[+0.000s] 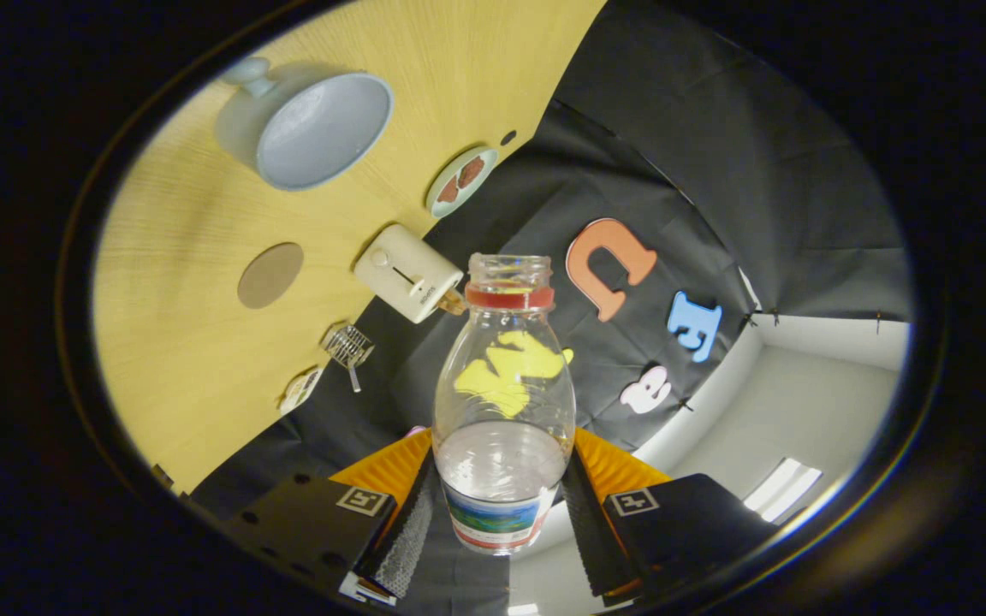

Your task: Take the bottle from table, then pour the juice into the cup, finally place the bottle on the coaster

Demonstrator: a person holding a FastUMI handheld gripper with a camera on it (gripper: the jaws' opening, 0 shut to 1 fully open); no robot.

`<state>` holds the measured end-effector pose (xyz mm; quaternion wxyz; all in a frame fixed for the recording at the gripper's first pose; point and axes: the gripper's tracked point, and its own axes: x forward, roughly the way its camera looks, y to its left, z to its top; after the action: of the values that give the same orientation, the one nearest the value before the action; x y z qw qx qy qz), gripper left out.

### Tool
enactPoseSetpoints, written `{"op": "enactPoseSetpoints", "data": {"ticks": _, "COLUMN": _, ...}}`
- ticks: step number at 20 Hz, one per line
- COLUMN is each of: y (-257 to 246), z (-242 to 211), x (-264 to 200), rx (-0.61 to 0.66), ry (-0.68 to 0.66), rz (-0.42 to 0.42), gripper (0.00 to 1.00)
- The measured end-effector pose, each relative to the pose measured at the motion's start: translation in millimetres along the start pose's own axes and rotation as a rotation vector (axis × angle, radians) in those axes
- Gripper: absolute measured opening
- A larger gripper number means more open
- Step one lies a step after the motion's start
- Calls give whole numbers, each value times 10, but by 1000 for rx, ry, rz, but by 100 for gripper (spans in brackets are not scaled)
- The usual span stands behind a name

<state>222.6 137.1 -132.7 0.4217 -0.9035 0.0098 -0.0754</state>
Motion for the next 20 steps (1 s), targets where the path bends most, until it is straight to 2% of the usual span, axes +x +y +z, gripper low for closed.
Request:
{"op": "enactPoseSetpoints", "data": {"ticks": 11, "y": 69, "z": 23, "x": -84, "rx": 45, "ry": -14, "rz": 2, "gripper": 79}}
{"op": "enactPoseSetpoints", "data": {"ticks": 15, "y": 177, "z": 33, "x": -114, "rx": 148, "ry": -16, "rz": 22, "gripper": 79}}
{"op": "enactPoseSetpoints", "data": {"ticks": 20, "y": 411, "z": 76, "x": -151, "rx": 324, "ry": -22, "rz": 85, "gripper": 79}}
